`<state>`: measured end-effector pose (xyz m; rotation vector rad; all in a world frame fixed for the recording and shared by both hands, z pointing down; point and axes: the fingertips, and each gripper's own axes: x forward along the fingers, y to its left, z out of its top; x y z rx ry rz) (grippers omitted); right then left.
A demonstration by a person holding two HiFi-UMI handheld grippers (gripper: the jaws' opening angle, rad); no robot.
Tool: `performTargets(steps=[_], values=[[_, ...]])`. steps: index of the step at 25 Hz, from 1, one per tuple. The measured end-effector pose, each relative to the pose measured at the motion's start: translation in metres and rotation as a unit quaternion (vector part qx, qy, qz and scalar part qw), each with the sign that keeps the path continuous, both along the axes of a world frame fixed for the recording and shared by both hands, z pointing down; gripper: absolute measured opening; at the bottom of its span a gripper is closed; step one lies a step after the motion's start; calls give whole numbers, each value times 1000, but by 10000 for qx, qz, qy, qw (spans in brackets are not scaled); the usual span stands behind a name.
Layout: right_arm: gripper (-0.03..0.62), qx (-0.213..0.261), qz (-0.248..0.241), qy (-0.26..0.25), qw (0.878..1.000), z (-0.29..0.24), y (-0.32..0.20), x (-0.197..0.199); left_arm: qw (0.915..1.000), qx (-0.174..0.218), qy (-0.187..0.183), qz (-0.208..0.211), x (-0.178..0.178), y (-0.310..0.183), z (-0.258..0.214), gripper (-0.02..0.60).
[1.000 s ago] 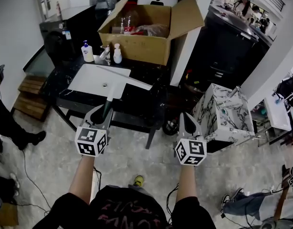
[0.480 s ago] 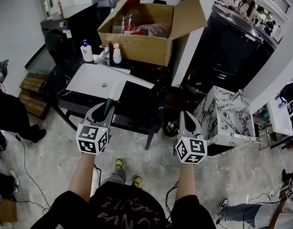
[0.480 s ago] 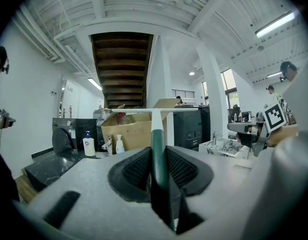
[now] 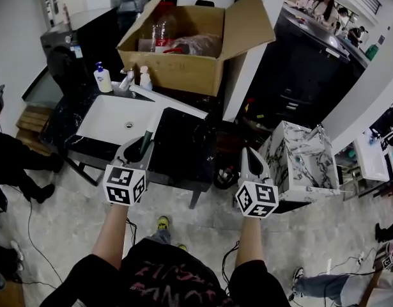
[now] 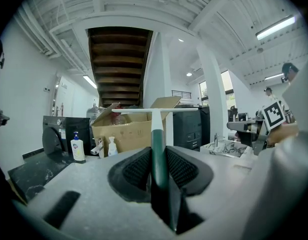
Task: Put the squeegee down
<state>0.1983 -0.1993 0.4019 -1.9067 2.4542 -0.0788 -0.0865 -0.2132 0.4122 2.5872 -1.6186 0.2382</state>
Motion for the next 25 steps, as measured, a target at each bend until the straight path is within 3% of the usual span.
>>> performTargets(steps=[15, 25], values=[[11, -5, 315, 278, 9991, -7, -114, -17, 9990, -209, 103, 369, -6, -127, 14, 101], [11, -111, 525, 329, 9980, 4, -145, -31, 9972, -374, 148, 631, -11, -172, 30, 101]])
